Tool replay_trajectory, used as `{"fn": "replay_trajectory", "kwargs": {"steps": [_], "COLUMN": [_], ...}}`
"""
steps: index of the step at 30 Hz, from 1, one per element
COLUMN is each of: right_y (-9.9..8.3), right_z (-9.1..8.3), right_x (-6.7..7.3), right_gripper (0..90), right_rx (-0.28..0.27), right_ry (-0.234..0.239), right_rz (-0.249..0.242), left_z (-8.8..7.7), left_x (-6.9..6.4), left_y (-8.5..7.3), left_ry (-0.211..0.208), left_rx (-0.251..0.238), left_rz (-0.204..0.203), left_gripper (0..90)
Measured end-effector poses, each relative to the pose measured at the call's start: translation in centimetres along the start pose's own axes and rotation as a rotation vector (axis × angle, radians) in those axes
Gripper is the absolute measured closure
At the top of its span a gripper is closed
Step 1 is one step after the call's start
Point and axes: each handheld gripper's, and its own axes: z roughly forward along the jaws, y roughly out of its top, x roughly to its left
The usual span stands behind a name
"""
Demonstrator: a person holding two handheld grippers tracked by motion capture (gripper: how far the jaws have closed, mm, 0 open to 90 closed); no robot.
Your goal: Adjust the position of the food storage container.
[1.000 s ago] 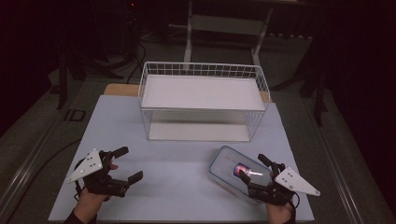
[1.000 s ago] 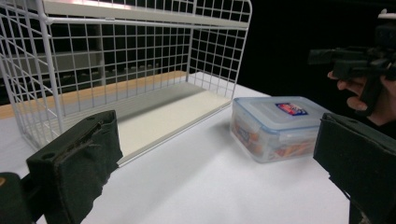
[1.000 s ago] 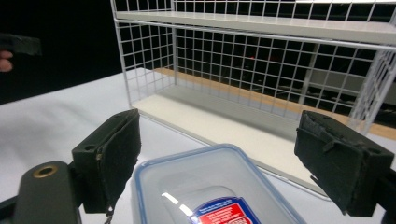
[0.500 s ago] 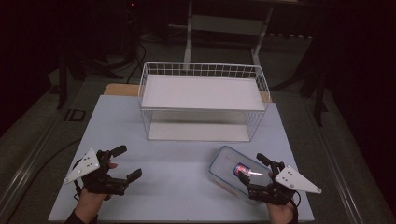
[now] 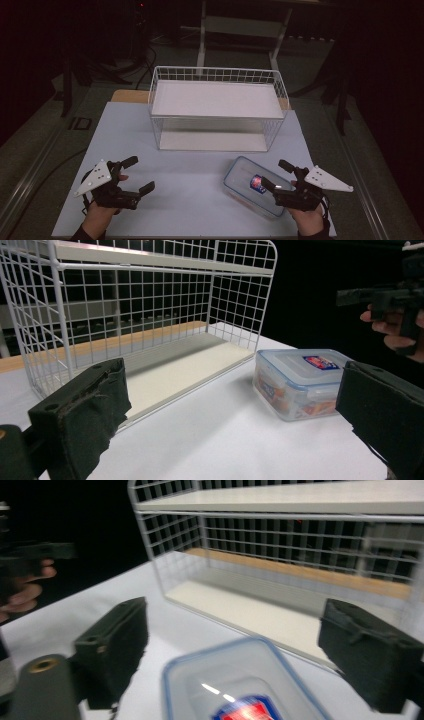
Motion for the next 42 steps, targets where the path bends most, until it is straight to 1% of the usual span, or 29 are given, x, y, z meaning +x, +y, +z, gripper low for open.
{"fn": "replay_trajectory", "kwargs": {"steps": [1, 3, 7, 10, 12, 16, 20, 23, 24, 26, 29, 30, 32, 34, 37, 42], "right_y": [0.2, 0.2, -0.9, -1.9, -2.6, -4.2, -5.6, -6.3, -6.5, -6.9, -7.5, -7.6, -7.7, -7.8, -7.8, -7.4], "right_z": [-0.5, -1.1, -2.6, -3.4, -3.9, -4.6, -5.0, -5.3, -5.4, -5.5, -5.1, -5.0, -4.8, -4.6, -4.0, -2.7], "right_x": [-0.5, -1.0, -1.8, -2.4, -2.9, -3.4, -3.7, -3.8, -3.8, -3.8, -3.9, -4.0, -4.1, -4.4, -4.5, -5.1], "right_gripper": [18.5, 26.1, 39.2, 49.6, 57.8, 66.0, 72.9, 81.5, 84.7, 89.5, 90.0, 90.0, 90.0, 90.0, 90.0, 90.0], "right_rx": [0.031, 0.078, 0.142, 0.181, 0.203, 0.276, 0.326, 0.357, 0.373, 0.399, 0.443, 0.448, 0.454, 0.456, 0.476, 0.465], "right_ry": [-0.041, -0.080, -0.165, -0.218, -0.232, -0.256, -0.277, -0.297, -0.310, -0.314, -0.305, -0.302, -0.306, -0.301, -0.291, -0.270], "right_rz": [0.008, -0.001, -0.005, 0.019, 0.039, 0.048, 0.063, 0.077, 0.076, 0.084, 0.097, 0.102, 0.106, 0.122, 0.119, 0.134], "left_z": [0.0, 0.1, 0.2, 0.3, 0.4, 0.6, 0.7, 0.7, 0.8, 0.8, 0.9, 0.9, 0.8, 0.9, 0.9, 1.0], "left_x": [-0.1, -0.2, -0.1, -0.1, -0.2, -0.3, -0.5, -0.6, -0.6, -0.5, -0.5, -0.5, -0.6, -0.6, -0.6, -0.6], "left_y": [0.0, 0.0, 0.0, 0.0, 0.0, 0.0, 0.0, -0.1, -0.1, -0.1, -0.2, -0.2, -0.1, -0.1, -0.1, -0.2], "left_ry": [0.001, -0.004, -0.008, -0.011, -0.013, -0.020, -0.030, -0.035, -0.036, -0.040, -0.042, -0.043, -0.044, -0.045, -0.047, -0.053], "left_rx": [0.002, 0.000, 0.006, 0.003, 0.002, 0.010, 0.013, 0.015, 0.015, 0.019, 0.020, 0.022, 0.022, 0.022, 0.022, 0.027], "left_rz": [0.007, 0.006, 0.009, 0.006, 0.006, 0.010, 0.015, 0.021, 0.022, 0.023, 0.021, 0.022, 0.025, 0.025, 0.021, 0.025], "left_gripper": [0.7, 0.8, 0.8, 0.8, 0.8, 0.8, 0.8, 0.8, 0.7, 0.7, 0.8, 0.8, 0.8, 0.8, 0.8, 0.7]}}
